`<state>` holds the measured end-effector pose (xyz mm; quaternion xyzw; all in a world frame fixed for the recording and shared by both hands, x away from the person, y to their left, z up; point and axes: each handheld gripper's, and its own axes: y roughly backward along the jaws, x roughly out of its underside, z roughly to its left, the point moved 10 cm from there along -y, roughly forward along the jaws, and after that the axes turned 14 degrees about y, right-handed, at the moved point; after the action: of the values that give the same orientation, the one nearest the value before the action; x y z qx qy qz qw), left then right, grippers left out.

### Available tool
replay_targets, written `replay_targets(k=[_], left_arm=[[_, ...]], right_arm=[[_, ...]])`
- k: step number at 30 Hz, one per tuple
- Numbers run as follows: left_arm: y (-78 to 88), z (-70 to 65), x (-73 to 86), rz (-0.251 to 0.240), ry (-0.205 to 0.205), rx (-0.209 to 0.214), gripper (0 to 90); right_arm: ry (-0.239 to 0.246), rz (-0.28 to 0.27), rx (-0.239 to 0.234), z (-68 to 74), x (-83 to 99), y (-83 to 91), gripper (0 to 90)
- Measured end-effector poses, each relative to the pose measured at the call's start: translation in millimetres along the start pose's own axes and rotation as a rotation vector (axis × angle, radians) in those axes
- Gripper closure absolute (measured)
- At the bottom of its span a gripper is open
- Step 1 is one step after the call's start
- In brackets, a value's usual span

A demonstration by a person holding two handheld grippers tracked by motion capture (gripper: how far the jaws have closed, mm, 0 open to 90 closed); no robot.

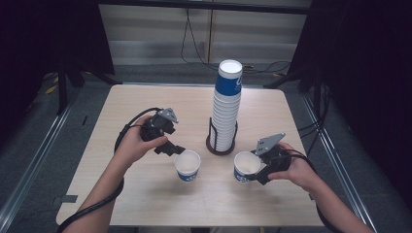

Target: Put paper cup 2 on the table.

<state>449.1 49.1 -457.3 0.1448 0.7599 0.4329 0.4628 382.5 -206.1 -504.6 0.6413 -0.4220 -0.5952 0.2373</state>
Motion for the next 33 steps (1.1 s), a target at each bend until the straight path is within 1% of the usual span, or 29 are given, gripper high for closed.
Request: replay_targets(k=[1,2,3,4,5,6,8,10,11,12,13,14,15,16,18,21,22,23,24,26,27,28,29,31,33], left_arm=[[-0.1,0.7,0.9,-0.002,-0.002,0.002,16.4],[-0.3,1.0,2.0,-0.006,0.007,0.001,16.5],[-0.2,1.9,2.7,-0.012,0.007,0.0,16.5],[0.3,1.9,4.2,-0.011,0.01,0.003,16.4],[-0.4,0.9,4.5,-0.027,0.03,0.008,16.4],[1.0,3.2,6.8,-0.014,0.013,0.003,16.5],[1.7,5.1,8.9,-0.016,0.016,0.002,16.4],[3.0,7.5,11.7,-0.019,0.02,0.004,16.4],[2.7,7.6,12.6,-0.025,0.031,0.002,16.4],[3.3,9.1,14.9,-0.02,0.027,0.001,16.4],[3.5,10.3,16.3,-0.023,0.032,0.002,16.4],[3.7,11.4,17.4,-0.032,0.046,-0.001,16.4],[4.0,13.0,18.7,-0.038,0.049,0.0,16.4],[4.5,14.2,20.1,-0.037,0.051,0.0,16.4],[4.4,16.2,23.7,-0.043,0.074,0.005,16.1],[5.6,20.1,28.7,-0.045,0.085,0.003,16.2],[5.8,20.3,29.0,-0.06,0.101,0.005,16.2],[6.1,21.5,29.7,-0.069,0.1,0.004,16.2],[7.2,22.2,32.1,-0.059,0.101,0.006,16.2],[6.7,23.0,34.5,-0.072,0.116,0.005,16.1],[7.1,24.1,36.8,-0.065,0.109,0.003,16.1],[6.7,24.7,37.3,-0.082,0.116,0.002,16.1],[7.5,25.1,39.3,-0.078,0.122,0.007,16.1],[7.6,27.0,41.9,-0.087,0.125,0.007,16.1],[6.9,28.8,46.7,-0.088,0.134,0.007,16.1]], right_arm=[[-0.006,-0.01,0.007,0.6,0.1,0.5,13.1],[-0.016,-0.023,0.009,1.1,0.4,1.6,13.1],[-0.033,-0.032,0.008,2.0,1.3,2.4,12.9],[-0.035,-0.033,0.012,2.6,2.9,3.6,12.9],[-0.037,-0.035,0.011,3.6,4.6,4.8,12.8],[-0.043,-0.037,0.019,3.5,6.2,5.6,12.7],[-0.058,-0.05,0.015,5.0,7.4,8.4,12.8],[-0.062,-0.054,0.024,4.5,10.4,10.9,12.7],[-0.077,-0.055,0.018,5.8,12.7,11.8,12.7],[-0.079,-0.052,0.021,6.0,14.5,12.5,12.7],[-0.092,-0.059,0.023,6.9,16.5,13.5,12.6],[-0.098,-0.061,0.023,7.0,18.9,14.4,12.4],[-0.103,-0.063,0.035,6.0,21.3,15.7,12.4],[-0.114,-0.072,0.035,6.3,23.2,16.9,12.3],[-0.134,-0.074,0.038,7.1,28.2,18.5,12.4],[-0.148,-0.08,0.048,7.7,34.6,20.8,12.4],[-0.154,-0.086,0.05,7.9,35.9,22.0,12.4],[-0.159,-0.089,0.053,8.1,37.3,23.2,12.4],[-0.163,-0.092,0.058,7.8,38.7,24.3,12.4],[-0.171,-0.089,0.066,8.5,41.9,25.8,12.4],[-0.172,-0.086,0.068,8.9,43.9,26.1,12.4],[-0.172,-0.084,0.07,9.3,45.6,26.2,12.4],[-0.178,-0.082,0.075,10.1,47.3,26.4,12.4],[-0.182,-0.079,0.074,11.8,50.7,25.8,12.4],[-0.178,-0.068,0.074,14.2,55.2,24.3,12.4]])
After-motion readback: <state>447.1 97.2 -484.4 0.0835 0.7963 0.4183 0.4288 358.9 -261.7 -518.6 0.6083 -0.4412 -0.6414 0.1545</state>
